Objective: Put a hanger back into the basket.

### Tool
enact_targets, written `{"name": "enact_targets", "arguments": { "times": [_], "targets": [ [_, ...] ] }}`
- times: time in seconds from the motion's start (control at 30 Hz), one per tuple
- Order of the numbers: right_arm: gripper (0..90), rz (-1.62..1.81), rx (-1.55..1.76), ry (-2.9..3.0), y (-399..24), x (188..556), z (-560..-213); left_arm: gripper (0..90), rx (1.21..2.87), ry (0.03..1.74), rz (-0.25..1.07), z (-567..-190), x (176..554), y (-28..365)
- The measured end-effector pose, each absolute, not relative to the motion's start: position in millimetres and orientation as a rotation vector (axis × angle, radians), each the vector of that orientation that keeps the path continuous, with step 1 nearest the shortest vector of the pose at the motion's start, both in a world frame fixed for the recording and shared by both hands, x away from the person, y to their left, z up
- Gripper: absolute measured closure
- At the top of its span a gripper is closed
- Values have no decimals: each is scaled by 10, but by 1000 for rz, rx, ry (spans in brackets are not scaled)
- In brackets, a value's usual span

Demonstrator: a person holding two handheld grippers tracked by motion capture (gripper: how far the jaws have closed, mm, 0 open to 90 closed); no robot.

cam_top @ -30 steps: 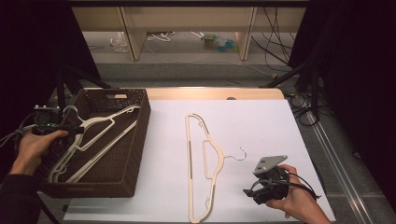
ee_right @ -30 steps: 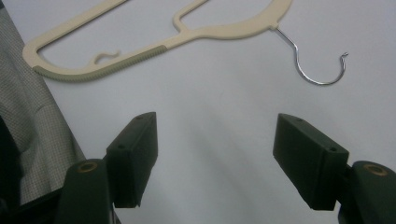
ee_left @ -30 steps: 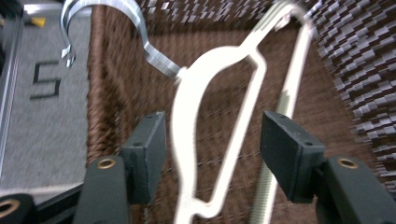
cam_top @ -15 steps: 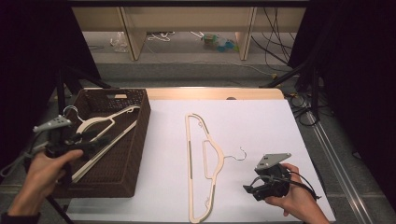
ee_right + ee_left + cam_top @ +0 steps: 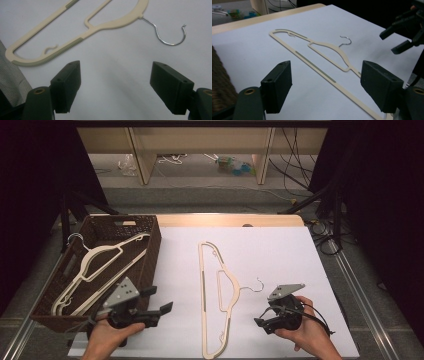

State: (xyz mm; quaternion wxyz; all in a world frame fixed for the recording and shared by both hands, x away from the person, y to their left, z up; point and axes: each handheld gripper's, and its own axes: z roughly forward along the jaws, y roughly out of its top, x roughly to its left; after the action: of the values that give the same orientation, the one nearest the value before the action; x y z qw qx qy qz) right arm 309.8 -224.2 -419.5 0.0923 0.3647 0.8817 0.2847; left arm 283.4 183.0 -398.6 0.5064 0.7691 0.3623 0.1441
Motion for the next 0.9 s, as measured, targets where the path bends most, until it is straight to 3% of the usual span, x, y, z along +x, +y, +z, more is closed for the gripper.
{"name": "enact_targets", "arguments": {
  "times": [0.23, 0.9],
  "targets": [
    [256, 835, 1080, 2639, -2029, 3126, -4280, 248, 1902, 878, 305, -4264, 2793, 1701],
    [235, 774, 1096, 2710, -1574, 3267, -4461, 239, 1888, 866, 313, -4343, 2804, 1690]
  ]
}}
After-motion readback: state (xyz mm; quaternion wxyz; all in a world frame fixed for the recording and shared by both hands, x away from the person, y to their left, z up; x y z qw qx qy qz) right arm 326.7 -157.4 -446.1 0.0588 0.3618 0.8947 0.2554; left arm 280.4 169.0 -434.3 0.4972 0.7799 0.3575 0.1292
